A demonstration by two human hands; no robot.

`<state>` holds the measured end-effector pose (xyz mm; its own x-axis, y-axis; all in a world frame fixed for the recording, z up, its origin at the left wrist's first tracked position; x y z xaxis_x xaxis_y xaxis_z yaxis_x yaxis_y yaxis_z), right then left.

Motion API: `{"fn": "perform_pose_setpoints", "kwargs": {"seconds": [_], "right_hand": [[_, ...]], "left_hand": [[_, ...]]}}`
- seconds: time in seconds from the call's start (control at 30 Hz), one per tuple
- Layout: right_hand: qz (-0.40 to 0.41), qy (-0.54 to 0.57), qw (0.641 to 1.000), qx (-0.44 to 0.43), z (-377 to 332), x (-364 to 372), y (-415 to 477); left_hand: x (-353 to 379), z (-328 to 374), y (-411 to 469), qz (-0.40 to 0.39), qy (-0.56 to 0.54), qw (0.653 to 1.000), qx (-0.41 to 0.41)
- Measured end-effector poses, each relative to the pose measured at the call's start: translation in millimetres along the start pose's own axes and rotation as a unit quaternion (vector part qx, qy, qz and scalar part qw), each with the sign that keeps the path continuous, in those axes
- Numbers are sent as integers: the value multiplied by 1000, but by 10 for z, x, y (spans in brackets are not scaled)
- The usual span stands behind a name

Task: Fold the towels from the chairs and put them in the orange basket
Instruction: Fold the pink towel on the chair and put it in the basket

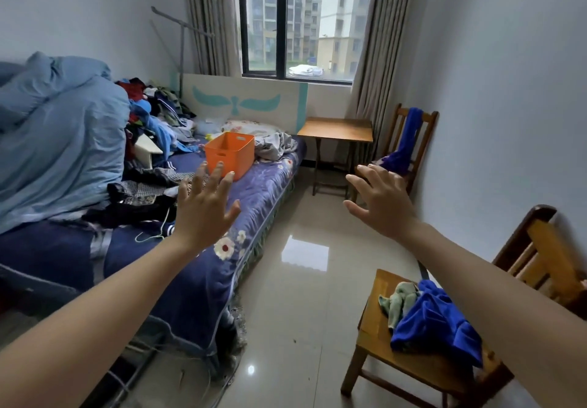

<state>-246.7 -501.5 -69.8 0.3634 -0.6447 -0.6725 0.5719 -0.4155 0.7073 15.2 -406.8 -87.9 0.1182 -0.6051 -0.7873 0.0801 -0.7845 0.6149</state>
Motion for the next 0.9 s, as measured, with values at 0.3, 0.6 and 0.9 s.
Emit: {"fn": "perform_pose_setpoints", "kwargs": {"seconds": [0.3, 0.6, 0.9], "right_hand": [[14, -3, 1000, 25, 365, 1076, 1140], [6, -10, 999, 39, 976, 2063, 1439], [13, -5, 998, 63, 2132, 3140, 2086]], "left_hand": [[832, -598, 1329, 18, -27, 999, 5], [1991, -459, 2319, 2, -57, 997, 50], [3024, -175, 3753, 19, -92, 994, 63]]}}
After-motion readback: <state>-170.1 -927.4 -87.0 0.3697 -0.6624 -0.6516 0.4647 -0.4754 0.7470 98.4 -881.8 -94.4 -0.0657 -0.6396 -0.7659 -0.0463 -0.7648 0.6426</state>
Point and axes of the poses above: each hand's wrist, its own y-axis towards the middle knuckle, its own x-axis out of the palm, z = x × y, the point moved 7 cm from there along y, towards the middle knuckle, and after that the axes turned 5 degrees about z, right-handed, at the moved point
